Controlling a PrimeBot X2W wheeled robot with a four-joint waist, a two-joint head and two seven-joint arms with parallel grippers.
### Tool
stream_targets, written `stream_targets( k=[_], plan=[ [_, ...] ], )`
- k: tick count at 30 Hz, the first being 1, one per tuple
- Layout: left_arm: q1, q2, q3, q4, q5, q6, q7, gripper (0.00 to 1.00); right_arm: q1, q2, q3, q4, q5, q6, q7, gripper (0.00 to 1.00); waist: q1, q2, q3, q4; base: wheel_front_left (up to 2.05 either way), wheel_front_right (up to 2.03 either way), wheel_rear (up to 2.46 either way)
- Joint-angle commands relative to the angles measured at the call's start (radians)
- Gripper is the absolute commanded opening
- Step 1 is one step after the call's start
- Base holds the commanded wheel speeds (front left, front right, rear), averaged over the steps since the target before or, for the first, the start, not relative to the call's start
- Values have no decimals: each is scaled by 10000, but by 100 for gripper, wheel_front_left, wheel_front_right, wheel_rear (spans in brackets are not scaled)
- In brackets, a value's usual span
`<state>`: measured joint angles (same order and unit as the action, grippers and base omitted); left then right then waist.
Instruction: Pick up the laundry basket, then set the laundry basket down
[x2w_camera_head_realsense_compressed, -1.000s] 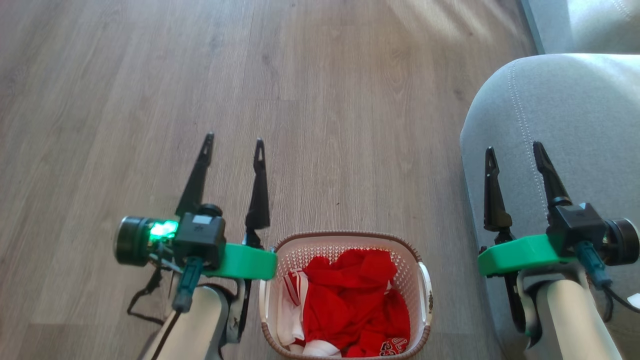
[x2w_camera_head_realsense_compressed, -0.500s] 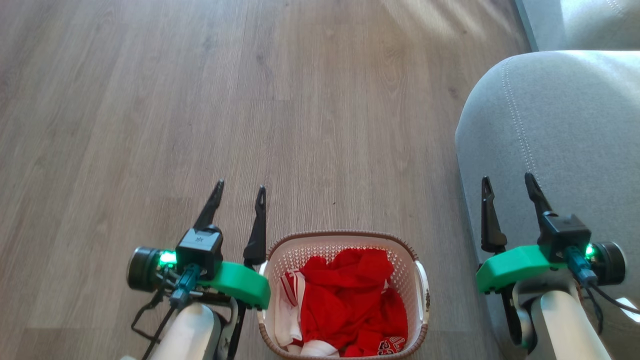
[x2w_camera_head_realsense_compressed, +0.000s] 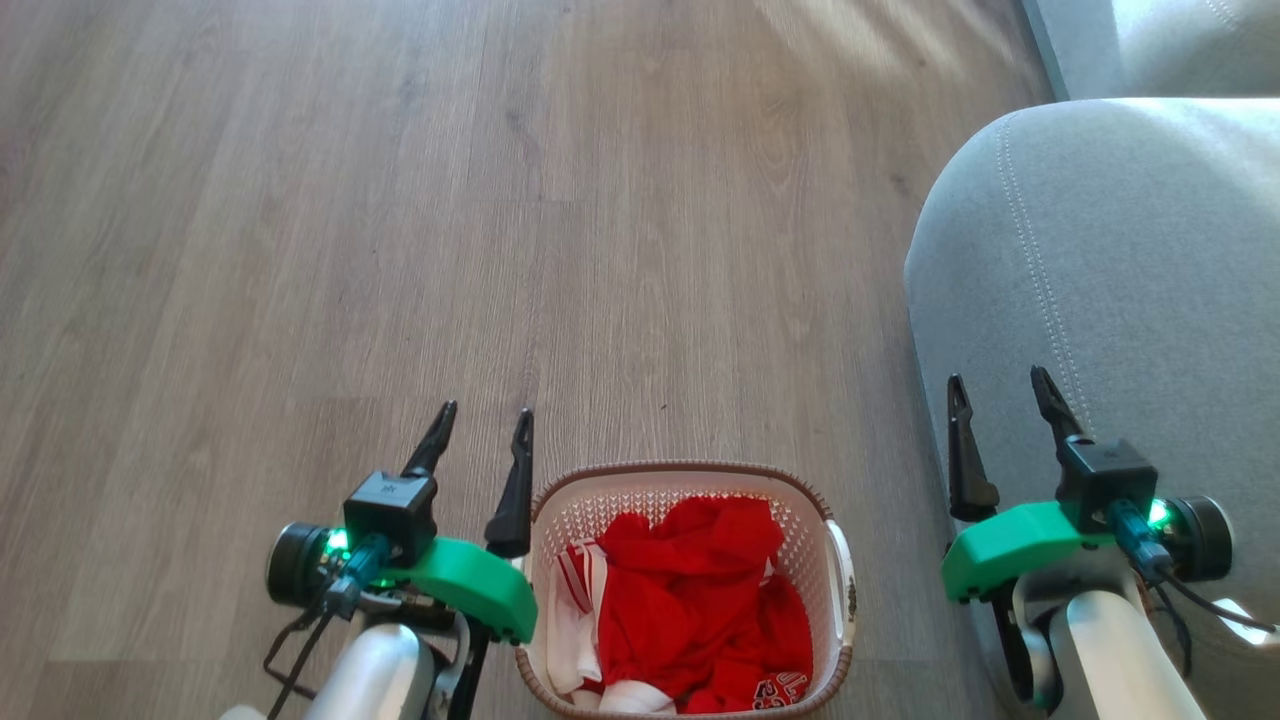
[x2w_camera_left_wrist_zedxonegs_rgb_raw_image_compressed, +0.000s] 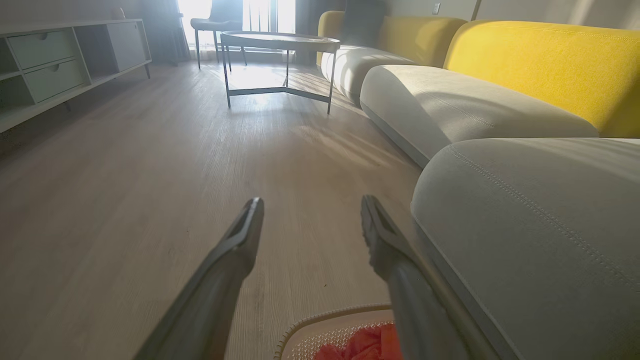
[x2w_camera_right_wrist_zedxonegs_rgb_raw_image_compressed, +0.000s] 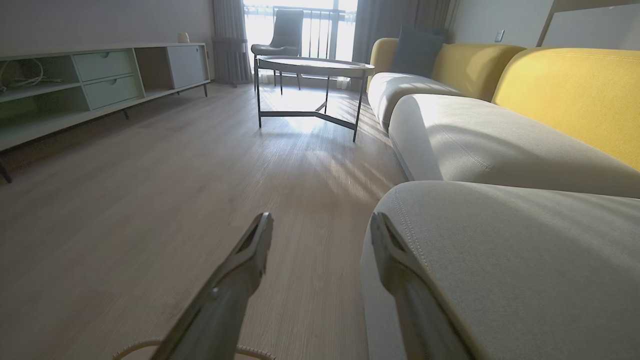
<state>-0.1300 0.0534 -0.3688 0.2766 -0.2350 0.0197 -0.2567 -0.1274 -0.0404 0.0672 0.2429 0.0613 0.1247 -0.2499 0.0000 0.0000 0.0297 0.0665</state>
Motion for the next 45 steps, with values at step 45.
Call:
stream_targets(
  k=[45],
  plan=[
    [-1131,-32,126,1258,-168,116,-51,100,-1237,-99,628,965,498,60,-118,100,0,0,1692,-176,0,0,0]
  ],
)
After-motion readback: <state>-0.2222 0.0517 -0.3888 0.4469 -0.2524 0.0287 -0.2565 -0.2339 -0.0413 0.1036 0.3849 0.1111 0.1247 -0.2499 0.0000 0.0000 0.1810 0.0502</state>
